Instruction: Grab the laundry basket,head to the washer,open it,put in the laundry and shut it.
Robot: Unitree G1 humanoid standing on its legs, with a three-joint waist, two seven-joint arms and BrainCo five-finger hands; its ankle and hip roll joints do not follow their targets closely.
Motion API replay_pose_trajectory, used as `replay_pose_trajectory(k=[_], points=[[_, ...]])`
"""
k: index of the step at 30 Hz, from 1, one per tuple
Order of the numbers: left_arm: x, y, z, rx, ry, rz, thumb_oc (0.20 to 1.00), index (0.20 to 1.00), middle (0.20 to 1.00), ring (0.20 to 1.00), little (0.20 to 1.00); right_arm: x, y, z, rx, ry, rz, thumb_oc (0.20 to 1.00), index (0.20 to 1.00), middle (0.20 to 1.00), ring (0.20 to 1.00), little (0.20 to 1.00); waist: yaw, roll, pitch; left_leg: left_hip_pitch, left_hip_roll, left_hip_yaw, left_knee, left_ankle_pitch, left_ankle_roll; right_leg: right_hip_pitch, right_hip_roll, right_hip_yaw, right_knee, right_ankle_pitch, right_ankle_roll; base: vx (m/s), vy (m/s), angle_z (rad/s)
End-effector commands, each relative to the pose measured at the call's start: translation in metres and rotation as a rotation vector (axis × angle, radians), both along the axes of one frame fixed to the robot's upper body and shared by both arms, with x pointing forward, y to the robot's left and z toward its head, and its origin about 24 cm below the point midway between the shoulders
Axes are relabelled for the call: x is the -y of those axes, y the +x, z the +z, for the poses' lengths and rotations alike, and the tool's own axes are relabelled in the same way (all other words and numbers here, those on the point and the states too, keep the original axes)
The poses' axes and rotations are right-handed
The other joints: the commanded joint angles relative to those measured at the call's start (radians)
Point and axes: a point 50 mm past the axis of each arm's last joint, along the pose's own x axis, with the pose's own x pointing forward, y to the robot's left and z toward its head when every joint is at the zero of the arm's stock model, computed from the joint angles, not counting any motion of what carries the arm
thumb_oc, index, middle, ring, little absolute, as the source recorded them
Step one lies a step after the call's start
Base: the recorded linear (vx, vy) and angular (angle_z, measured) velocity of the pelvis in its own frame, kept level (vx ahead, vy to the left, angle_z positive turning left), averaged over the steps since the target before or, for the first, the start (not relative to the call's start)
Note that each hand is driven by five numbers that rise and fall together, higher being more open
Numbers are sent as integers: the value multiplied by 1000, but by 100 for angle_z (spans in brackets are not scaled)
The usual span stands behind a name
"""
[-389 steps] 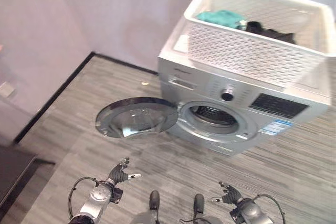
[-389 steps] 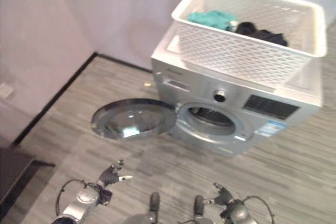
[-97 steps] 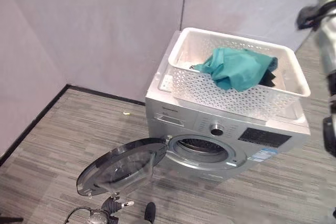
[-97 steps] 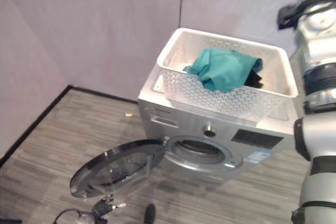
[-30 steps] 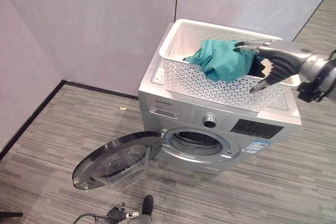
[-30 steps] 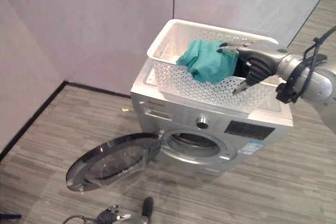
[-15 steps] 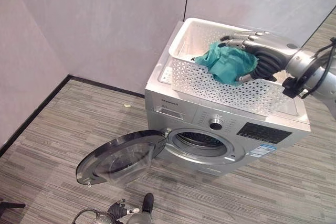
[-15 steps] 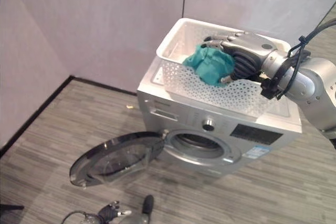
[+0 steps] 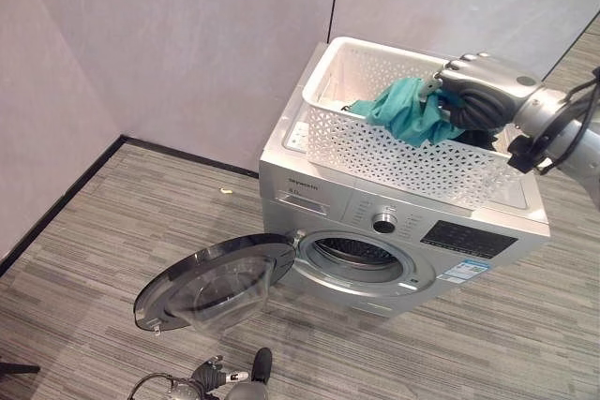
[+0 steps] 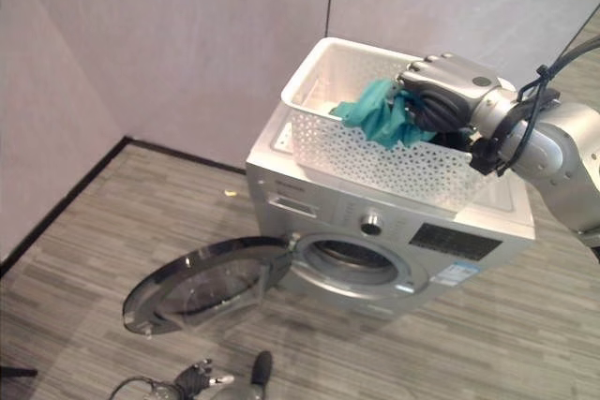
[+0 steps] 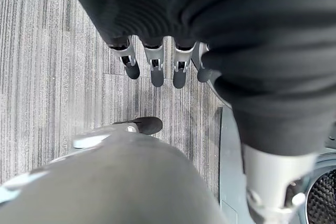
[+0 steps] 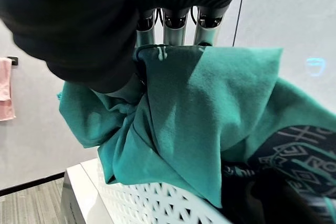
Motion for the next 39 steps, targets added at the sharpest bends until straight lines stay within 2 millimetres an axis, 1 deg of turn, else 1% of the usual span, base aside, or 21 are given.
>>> replay_pose_trajectory(k=[1,4,7,8,9,10,12,13,14,15,16,18,19,21,22,26,29,30,33,34,39], points=[[0,-4,-2,-23,22,-43,1000,1000,1000,1000,1000,19,8,-9,-7,65,-89,200,200,200,200,200,20,4,-98,-51,80,-8,4,4,-69,-5,-13,30,-2,43,17,0,0,0],[0,1,0,1,26,-49,1000,1000,1000,1000,1000,35,17,-8,-12,221,-142,200,200,200,200,200,22,3,-99,-49,79,-8,4,5,-68,-2,-14,28,-2,42,16,0,0,0],[2,30,17,147,7,-87,1000,1000,1000,1000,1000,75,32,34,153,475,-289,200,200,200,200,200,36,-3,-104,-40,77,-9,4,2,-66,7,-15,29,-1,39,14,0,0,0],[1,37,22,180,1,-98,1000,1000,1000,1000,1000,80,35,43,186,515,-307,200,200,200,200,200,46,-9,-109,-40,76,-12,4,2,-65,9,-14,25,-2,40,14,0,0,0],[-5,58,40,292,-5,-103,1000,1000,1000,1000,1000,86,37,84,339,609,-333,200,200,200,200,200,58,-20,-112,-32,73,-12,4,-4,-65,17,-15,25,-2,34,14,0,0,0],[-4,58,40,294,-10,-97,1000,1000,1000,1000,1000,83,38,87,341,604,-327,200,200,200,200,200,54,-12,-111,-35,72,-13,4,1,-64,14,-15,24,-2,38,14,-2,-10,-9],[-7,80,64,417,-32,-105,1000,1000,1000,1000,1000,91,28,140,539,794,-332,200,200,200,200,200,65,-23,-124,-30,70,-19,4,-4,-65,22,-13,20,-2,33,13,4,-3,4],[-8,86,72,449,-43,-115,1000,1000,1000,1000,1000,86,33,150,530,805,-332,200,200,200,200,200,69,-24,-126,-33,69,-24,4,3,-64,21,-13,17,-2,37,14,23,-20,17],[-11,96,86,508,-43,-133,1000,1000,1000,1000,1000,86,28,172,585,883,-340,200,200,200,200,200,74,-28,-131,-30,67,-27,4,-2,-66,27,-13,14,-2,30,13,20,-17,13],[-9,111,110,605,-71,-158,1000,1000,1000,1000,1000,74,10,215,724,1024,-270,200,200,200,200,200,83,-27,-141,-29,63,-35,4,-2,-68,31,-14,7,-2,27,15,18,-14,12],[-7,112,110,608,-76,-155,1000,1000,1000,1000,1000,72,9,218,728,1019,-265,200,200,200,200,200,81,-20,-139,-33,63,-36,4,4,-66,28,-13,5,-2,32,16,33,-4,12],[-6,131,146,754,-78,-199,1000,1000,1000,1000,1000,42,-27,261,909,1091,-51,200,200,200,200,200,107,-27,-158,-37,53,-60,4,-1,-75,38,-14,-17,-2,18,20,33,-6,33],[-5,132,147,756,-79,-199,1000,1000,1000,1000,1000,42,-28,262,911,1090,-50,200,200,200,200,200,106,-25,-157,-41,52,-62,4,5,-73,36,-14,-20,-2,22,21,13,-9,41],[-4,142,173,854,-104,-229,1000,1000,1000,1000,1000,25,-32,273,893,1091,19,200,200,200,200,200,119,-38,-167,-47,46,-78,4,8,-78,37,-14,-35,-2,17,22,23,-23,30],[-3,147,183,893,-123,-228,1000,1000,1000,1000,1000,14,-27,272,842,1076,43,200,200,200,200,200,125,-44,-169,-46,44,-81,4,2,-81,41,-14,-37,-2,10,21,37,-31,24],[3,155,210,998,-191,-236,1000,1000,1000,1000,1000,6,1,255,729,956,-69,200,200,200,200,200,128,-49,-175,-43,43,-86,4,2,-82,46,-11,-43,-2,12,20,5,-10,5],[6,156,217,1029,-208,-230,1000,1000,1000,1000,1000,0,-5,256,763,1008,21,200,200,200,200,200,130,-47,-177,-39,44,-91,4,0,-81,53,-10,-45,-2,9,20,20,-6,2],[11,159,228,1065,-228,-246,1000,1000,1000,1000,1000,4,-10,258,810,1084,68,200,200,200,200,200,141,-48,-178,-36,43,-99,4,-3,-80,61,-10,-56,-2,5,19,29,-11,3],[15,164,254,1147,-261,-284,1000,1000,1000,1000,1000,3,-13,260,841,1080,60,200,200,200,200,200,154,-58,-181,-35,34,-117,4,-2,-79,71,-10,-75,-2,1,20,20,-7,13],[15,164,254,1147,-261,-284,1000,1000,1000,1000,1000,3,-13,260,841,1080,60,200,200,200,200,200,154,-58,-181,-35,34,-117,4,-2,-79,71,-10,-75,-2,1,20,11,-8,27],[32,162,294,1246,-431,-363,1000,1000,1000,1000,1000,-18,-28,277,847,1123,185,200,200,200,200,200,174,-60,-194,-39,25,-136,4,1,-83,76,-13,-98,-2,-3,23,15,-6,16]])
